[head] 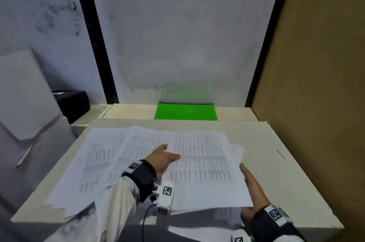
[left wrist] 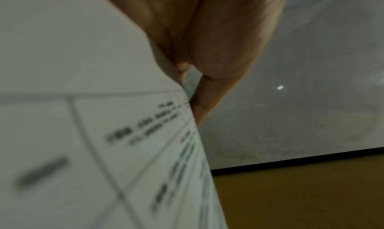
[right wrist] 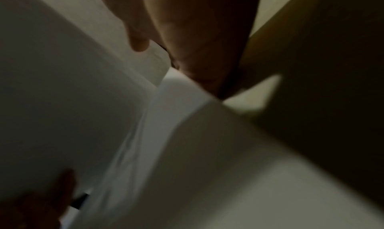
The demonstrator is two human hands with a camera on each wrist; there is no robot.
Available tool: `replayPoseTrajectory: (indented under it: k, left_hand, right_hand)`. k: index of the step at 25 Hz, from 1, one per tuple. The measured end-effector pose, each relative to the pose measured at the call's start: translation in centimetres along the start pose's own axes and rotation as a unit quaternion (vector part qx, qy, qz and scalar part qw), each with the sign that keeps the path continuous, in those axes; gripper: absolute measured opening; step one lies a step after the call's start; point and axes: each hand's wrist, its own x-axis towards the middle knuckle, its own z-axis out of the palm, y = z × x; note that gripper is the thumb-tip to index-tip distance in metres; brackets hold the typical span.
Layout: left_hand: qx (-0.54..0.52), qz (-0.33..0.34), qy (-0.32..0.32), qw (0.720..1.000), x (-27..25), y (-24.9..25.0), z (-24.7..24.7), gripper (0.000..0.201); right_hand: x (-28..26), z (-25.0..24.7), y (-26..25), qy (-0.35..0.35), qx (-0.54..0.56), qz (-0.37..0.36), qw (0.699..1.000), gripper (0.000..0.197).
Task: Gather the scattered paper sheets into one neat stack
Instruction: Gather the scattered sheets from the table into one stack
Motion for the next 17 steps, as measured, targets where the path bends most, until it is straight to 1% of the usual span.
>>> replayPoseTrajectory:
  k: [1, 2, 4, 5, 6, 7, 8, 9, 10, 11, 12, 13, 14, 15, 17]
  left_hand:
    - [0.073, -0.035, -0.017, 0.997, 0.8, -1.9, 0.3, 0.068]
    - [0.157, -0.039, -0.025, 0.987, 1.4, -3.2, 0.5, 0.079]
    - [0.291, 0.010, -0.041, 0.956, 2.0, -3.7, 0.3, 0.092]
    - [0.330, 0.033, -0.046, 0.942, 2.0, -3.3, -0.3, 0.095]
    - [0.343, 0.036, -0.037, 0.938, 1.9, -2.4, -1.2, 0.097]
    - [0.343, 0.029, -0.002, 0.939, 1.9, -1.5, -2.5, 0.097]
    - [0.356, 0.017, 0.056, 0.933, 2.1, -0.7, -4.7, 0.097]
    - [0.389, -0.009, 0.120, 0.913, 2.1, -0.3, -7.3, 0.101]
    - [0.426, -0.053, 0.179, 0.885, 1.9, -0.5, -10.0, 0.108]
    - [0.457, -0.104, 0.220, 0.856, 1.7, -1.6, -12.8, 0.117]
    - [0.468, -0.160, 0.248, 0.833, 1.2, -2.9, -15.1, 0.127]
    - [0.460, -0.195, 0.267, 0.824, 0.6, -4.2, -16.6, 0.138]
    - [0.436, -0.211, 0.287, 0.826, -0.2, -5.4, -17.7, 0.146]
    - [0.414, -0.212, 0.299, 0.833, -0.7, -6.1, -18.2, 0.153]
    - [0.418, -0.204, 0.303, 0.832, -0.7, -6.4, -18.3, 0.161]
  right_hand:
    - [0.0, 0.0, 0.1, 0.005, -0.025, 0.002, 1.000, 0.063]
    - [0.3, -0.2, 0.2, 0.006, -0.053, -0.004, 0.999, 0.060]
    - [0.5, -0.5, 0.2, 0.012, -0.127, -0.041, 0.991, 0.040]
    - [0.6, -0.5, 0.3, 0.014, -0.165, -0.055, 0.985, 0.036]
    - [0.7, -0.4, 0.4, 0.008, -0.192, -0.063, 0.979, 0.037]
    - [0.8, -0.4, 0.4, 0.000, -0.200, -0.062, 0.978, 0.037]
    - [1.0, -0.4, 0.4, -0.007, -0.200, -0.058, 0.978, 0.037]
    - [0.9, -0.2, 0.4, -0.005, -0.204, -0.056, 0.977, 0.036]
    - [1.0, -0.3, 0.4, 0.003, -0.205, -0.058, 0.977, 0.034]
    - [0.9, -0.2, 0.3, 0.005, -0.206, -0.060, 0.977, 0.033]
    - [1.0, -0.3, 0.2, -0.005, -0.201, -0.060, 0.978, 0.032]
    - [0.9, -0.5, 0.1, -0.014, -0.190, -0.056, 0.980, 0.033]
    - [1.2, -0.5, 0.1, -0.018, -0.187, -0.053, 0.981, 0.036]
    - [1.4, -0.4, 0.1, -0.018, -0.180, -0.044, 0.983, 0.039]
    - [1.9, -0.5, 0.3, -0.021, -0.158, -0.038, 0.986, 0.046]
